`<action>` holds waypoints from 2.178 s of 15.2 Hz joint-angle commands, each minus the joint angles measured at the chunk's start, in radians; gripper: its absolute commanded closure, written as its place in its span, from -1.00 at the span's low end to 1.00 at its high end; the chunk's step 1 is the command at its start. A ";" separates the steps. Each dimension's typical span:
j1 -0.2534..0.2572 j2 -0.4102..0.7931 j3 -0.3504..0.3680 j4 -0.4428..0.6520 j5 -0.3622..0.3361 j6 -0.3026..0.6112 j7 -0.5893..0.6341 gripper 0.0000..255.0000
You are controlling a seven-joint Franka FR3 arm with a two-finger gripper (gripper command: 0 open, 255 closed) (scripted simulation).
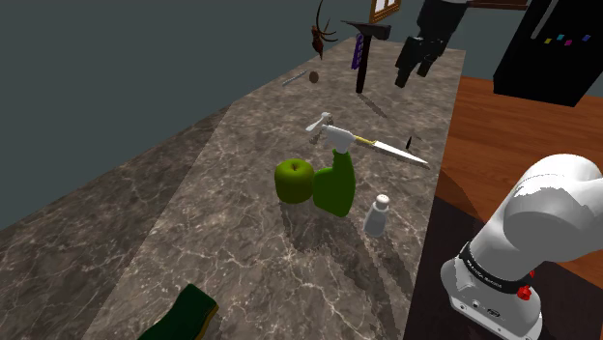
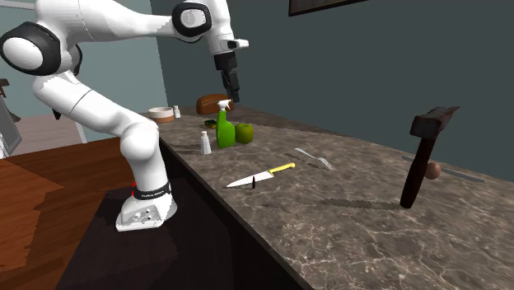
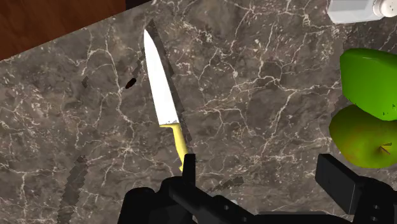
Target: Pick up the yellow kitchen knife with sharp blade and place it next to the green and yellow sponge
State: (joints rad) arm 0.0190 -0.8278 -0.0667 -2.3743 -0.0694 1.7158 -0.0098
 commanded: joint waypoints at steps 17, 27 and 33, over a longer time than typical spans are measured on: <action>0.047 0.598 -0.273 0.123 0.050 0.204 -0.402 -1.00; 0.040 0.884 -0.316 0.211 0.141 0.271 -0.577 -1.00; 0.041 0.902 -0.314 0.167 0.151 0.332 -0.584 -1.00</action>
State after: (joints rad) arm 0.0598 0.0744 -0.3808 -2.2010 0.0814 2.0413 -0.5936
